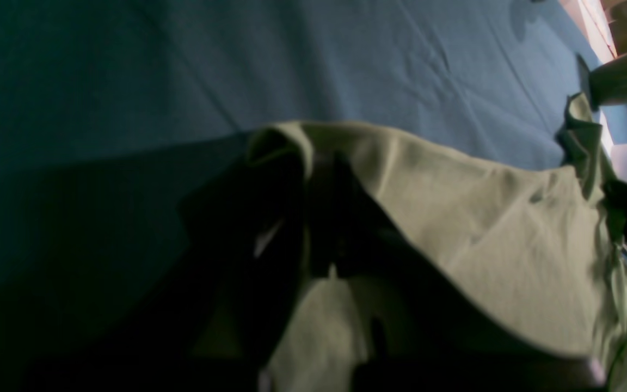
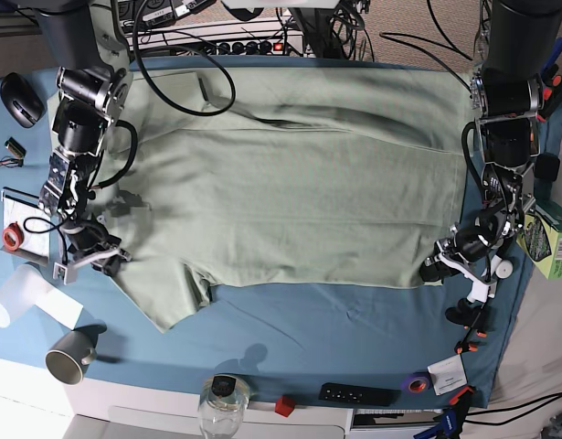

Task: Fold the T-shirt properly
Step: 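Grasp the hem corners with both grippers, then pull both hem corners over toward the shoulder edge, folding the shirt lengthwise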

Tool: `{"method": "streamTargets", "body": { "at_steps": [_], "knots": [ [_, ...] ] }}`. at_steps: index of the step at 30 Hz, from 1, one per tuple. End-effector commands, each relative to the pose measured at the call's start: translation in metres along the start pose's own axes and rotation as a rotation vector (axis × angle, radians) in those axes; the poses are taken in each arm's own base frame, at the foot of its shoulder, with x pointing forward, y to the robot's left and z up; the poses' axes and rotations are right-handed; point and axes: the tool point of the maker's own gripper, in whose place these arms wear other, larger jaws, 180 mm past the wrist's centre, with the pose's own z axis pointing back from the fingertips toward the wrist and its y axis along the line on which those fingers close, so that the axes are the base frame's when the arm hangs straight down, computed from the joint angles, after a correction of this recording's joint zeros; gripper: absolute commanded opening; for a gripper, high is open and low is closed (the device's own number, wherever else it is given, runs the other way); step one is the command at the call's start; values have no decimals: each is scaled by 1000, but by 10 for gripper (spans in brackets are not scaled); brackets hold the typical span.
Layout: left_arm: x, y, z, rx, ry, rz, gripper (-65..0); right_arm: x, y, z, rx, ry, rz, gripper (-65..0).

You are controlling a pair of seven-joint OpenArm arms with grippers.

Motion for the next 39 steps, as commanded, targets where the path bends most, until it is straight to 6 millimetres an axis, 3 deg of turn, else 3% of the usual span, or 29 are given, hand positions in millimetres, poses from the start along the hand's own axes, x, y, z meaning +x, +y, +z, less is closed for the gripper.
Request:
{"method": "streamTargets", "body": {
  "at_steps": [1, 2, 7, 14, 26, 31, 39],
  "knots": [
    [22, -6, 1, -19, -37, -23, -650, -27, -5, 2, -19, 117, 32, -593],
    [21, -6, 1, -19, -36, -23, -650, -29, -6, 2, -21, 114, 32, -650],
    [22, -6, 2, -19, -37, -24, -650, -25, -7, 3, -21, 90, 35, -650],
    [39, -21, 12, -113, -78, -82, -650, -2, 19, 6, 106, 28, 103, -650],
    [51, -20, 27, -155, -80, -40, -650, 32, 49, 19, 250, -47, 100, -650],
    [49, -16, 35, -164, -67, -11, -650, 43, 58, 35, 284, -66, 105, -650],
    [32, -20, 48, -202, -24, -10, -650, 25, 68, 77, 327, -69, 170, -650]
  ]
}}
